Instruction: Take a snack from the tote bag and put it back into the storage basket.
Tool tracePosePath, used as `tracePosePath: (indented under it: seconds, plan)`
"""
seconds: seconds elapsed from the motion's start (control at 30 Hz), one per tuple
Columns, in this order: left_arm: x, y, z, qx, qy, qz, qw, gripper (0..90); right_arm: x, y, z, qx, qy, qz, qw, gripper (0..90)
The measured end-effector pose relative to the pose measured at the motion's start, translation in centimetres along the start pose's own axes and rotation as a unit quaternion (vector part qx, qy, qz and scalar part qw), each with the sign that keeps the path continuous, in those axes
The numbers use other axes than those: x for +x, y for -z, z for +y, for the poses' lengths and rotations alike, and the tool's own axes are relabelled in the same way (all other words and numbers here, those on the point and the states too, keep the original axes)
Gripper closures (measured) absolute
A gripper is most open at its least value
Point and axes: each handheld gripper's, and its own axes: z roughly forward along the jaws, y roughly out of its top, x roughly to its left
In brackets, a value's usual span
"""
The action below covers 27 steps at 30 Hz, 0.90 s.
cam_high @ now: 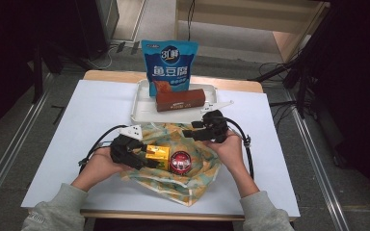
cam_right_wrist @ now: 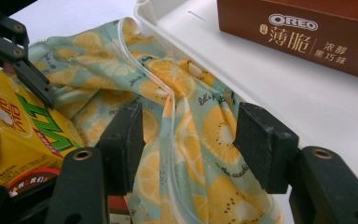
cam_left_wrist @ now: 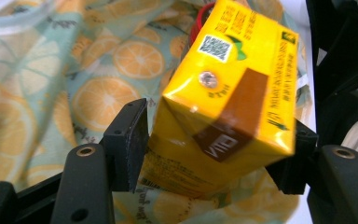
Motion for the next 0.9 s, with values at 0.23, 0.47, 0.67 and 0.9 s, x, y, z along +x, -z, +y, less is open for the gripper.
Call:
tracePosePath:
  seconds: [0.23, 0.47, 0.67, 0.9]
  plan:
    - [0.6, -1.2, -0.4, -0.004, 0.01, -0.024, 0.9997, 40.1, 0.1, -0.4, -0.1, 0.004, 0.002, 0.002, 1.0, 43.3]
    - [0.6, -1.6, -0.6, -0.009, 0.001, -0.023, 0.9997, 42.2, 0.3, -0.6, -0.2, 0.008, 0.005, 0.003, 1.0, 43.3]
    - [0.4, -1.6, -0.7, -0.004, -0.018, -0.012, 0.9998, 44.9, 0.3, -0.6, -0.2, 0.008, 0.006, 0.003, 0.9999, 43.2]
    - [-0.3, -1.5, -0.5, 0.005, -0.046, 0.014, 0.9988, 49.1, 0.3, -0.6, -0.2, 0.008, 0.004, 0.002, 1.0, 43.2]
